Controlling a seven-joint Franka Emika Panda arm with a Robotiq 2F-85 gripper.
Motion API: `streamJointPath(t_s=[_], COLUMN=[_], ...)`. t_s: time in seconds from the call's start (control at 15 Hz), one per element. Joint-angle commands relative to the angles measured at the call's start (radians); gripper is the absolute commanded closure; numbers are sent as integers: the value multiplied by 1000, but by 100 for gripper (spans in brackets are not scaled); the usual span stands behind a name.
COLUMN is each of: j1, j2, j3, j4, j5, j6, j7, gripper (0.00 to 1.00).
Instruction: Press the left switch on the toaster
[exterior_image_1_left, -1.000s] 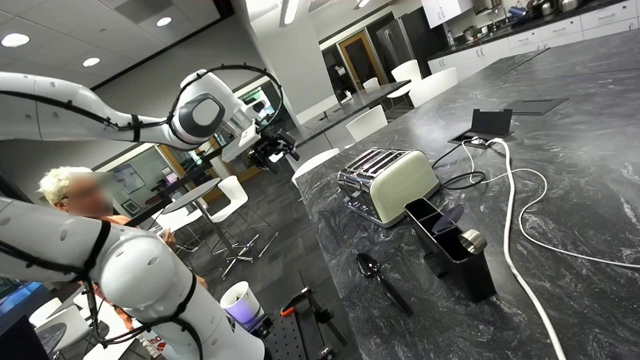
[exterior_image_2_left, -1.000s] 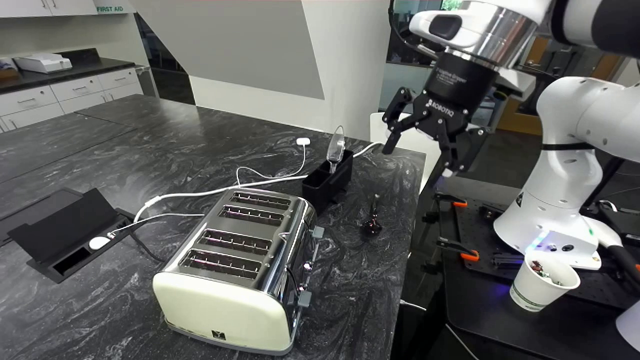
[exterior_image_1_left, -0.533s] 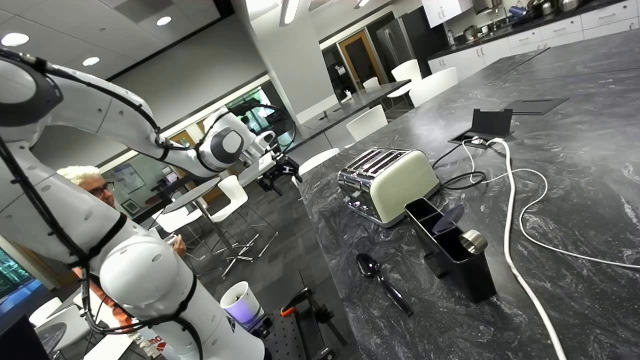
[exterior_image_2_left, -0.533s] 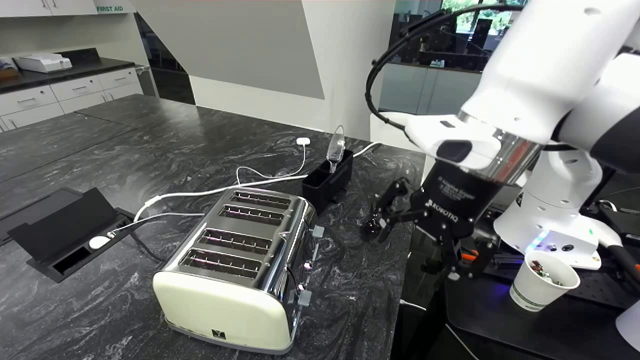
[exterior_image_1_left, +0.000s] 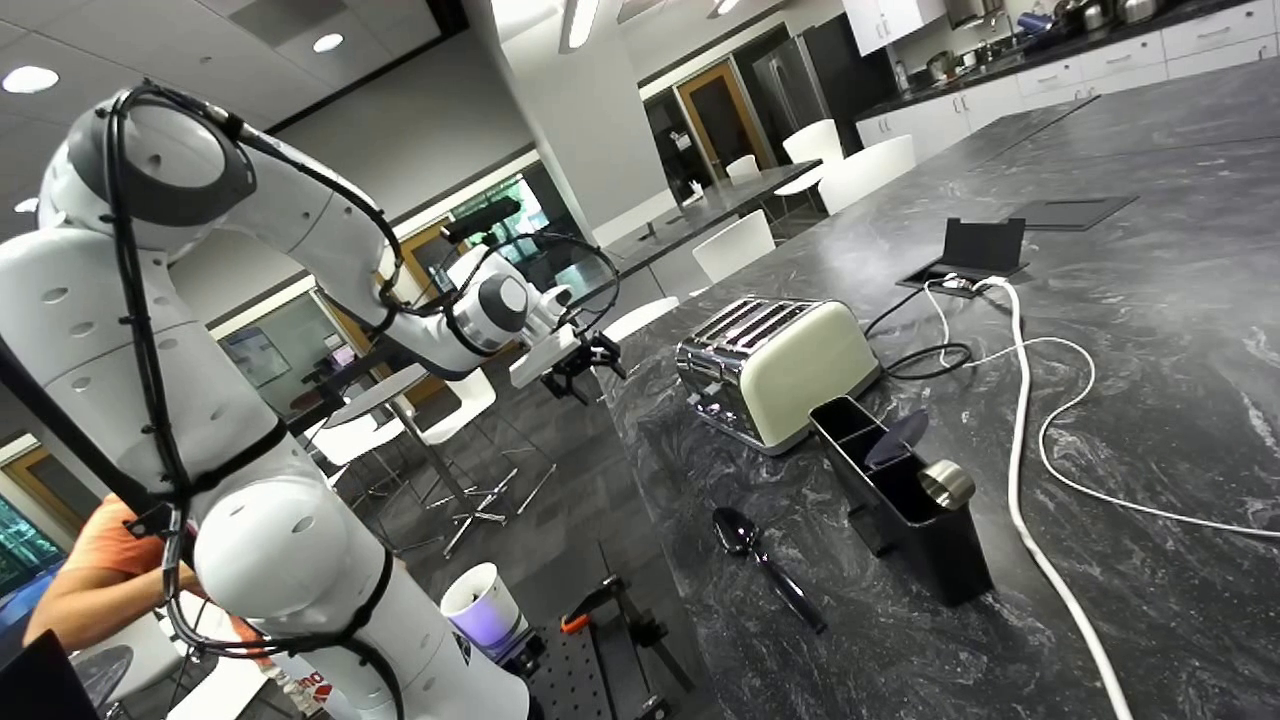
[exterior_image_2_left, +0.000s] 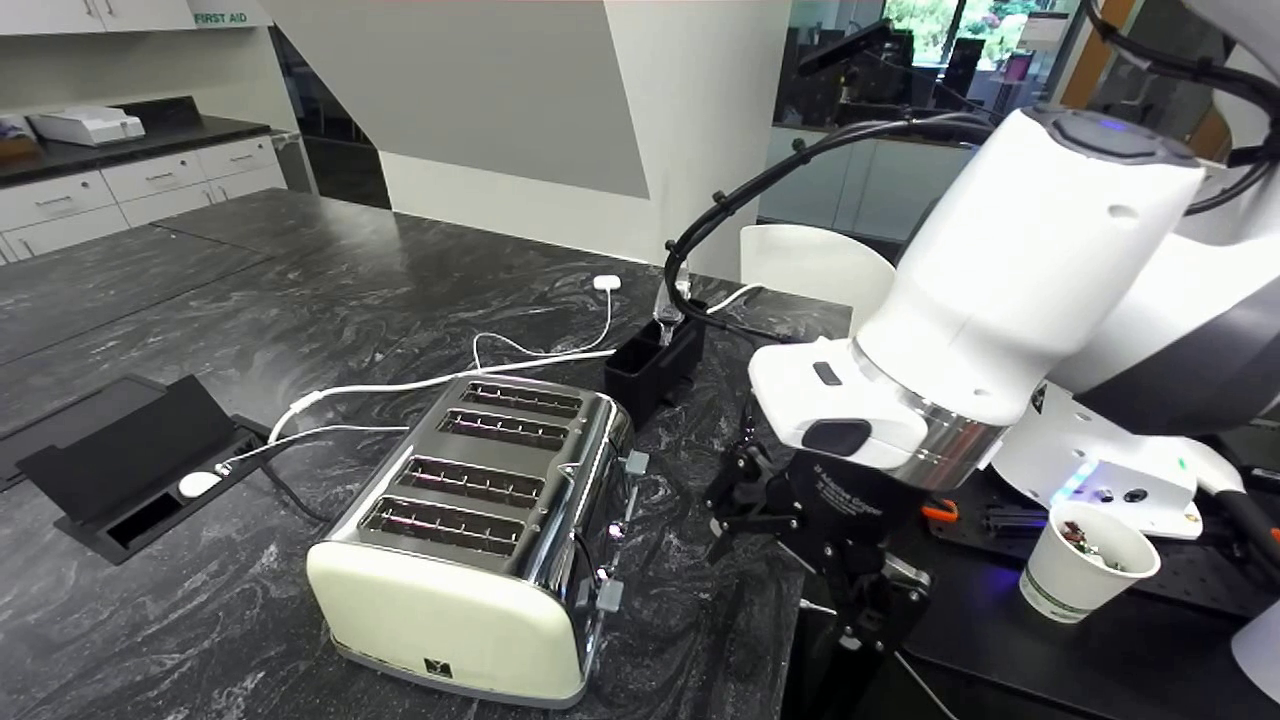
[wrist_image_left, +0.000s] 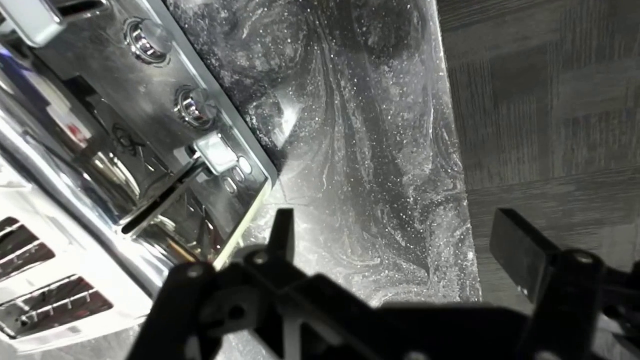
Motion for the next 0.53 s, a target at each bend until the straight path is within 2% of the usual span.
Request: streamJointPath(t_s=[0.0, 0.07, 0.2, 0.27, 0.33, 0.47], j1=[0, 0, -6, -8, -7, 1], j2=[1, 1, -14, -16, -22, -15], j3=[0, 1, -35, -51, -68, -95], j4=[2, 2, -13, -14, -13, 12], j5=[0, 0, -189, -284, -373, -556], j6=[0, 0, 52, 74, 85, 57], j7=[0, 0, 138, 212, 278, 438], gripper=[0, 0, 0, 25, 26, 42])
